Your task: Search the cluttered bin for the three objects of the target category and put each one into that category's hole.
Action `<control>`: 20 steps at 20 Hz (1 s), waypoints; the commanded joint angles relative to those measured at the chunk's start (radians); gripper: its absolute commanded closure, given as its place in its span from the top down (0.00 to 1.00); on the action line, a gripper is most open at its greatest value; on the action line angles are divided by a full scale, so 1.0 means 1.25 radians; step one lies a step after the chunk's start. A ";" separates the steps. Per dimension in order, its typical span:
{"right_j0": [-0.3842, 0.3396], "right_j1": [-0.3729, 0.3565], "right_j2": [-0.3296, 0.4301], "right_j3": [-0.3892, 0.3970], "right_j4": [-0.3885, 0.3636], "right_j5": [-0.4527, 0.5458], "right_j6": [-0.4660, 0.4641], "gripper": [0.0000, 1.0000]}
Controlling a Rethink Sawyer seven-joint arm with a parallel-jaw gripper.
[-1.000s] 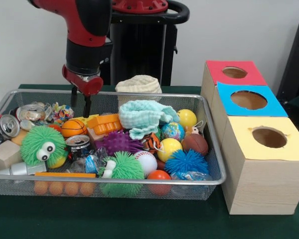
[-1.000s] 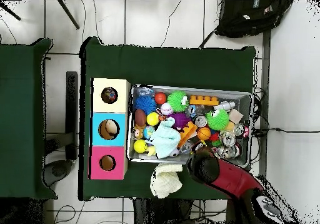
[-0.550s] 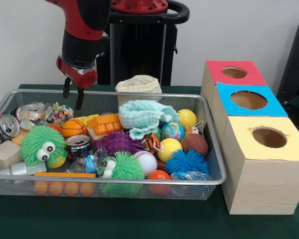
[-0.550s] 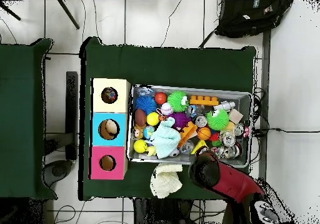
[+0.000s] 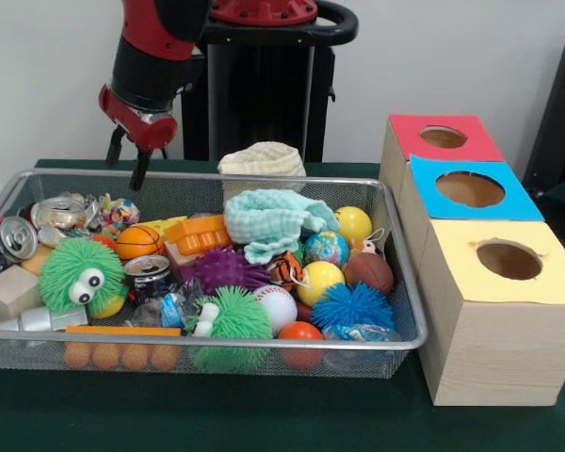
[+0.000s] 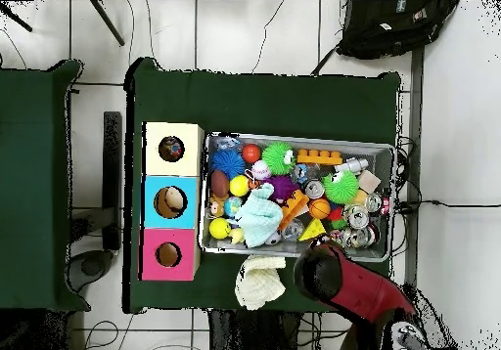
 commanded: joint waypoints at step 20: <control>-0.080 0.162 0.088 -0.103 0.014 -0.213 0.098 1.00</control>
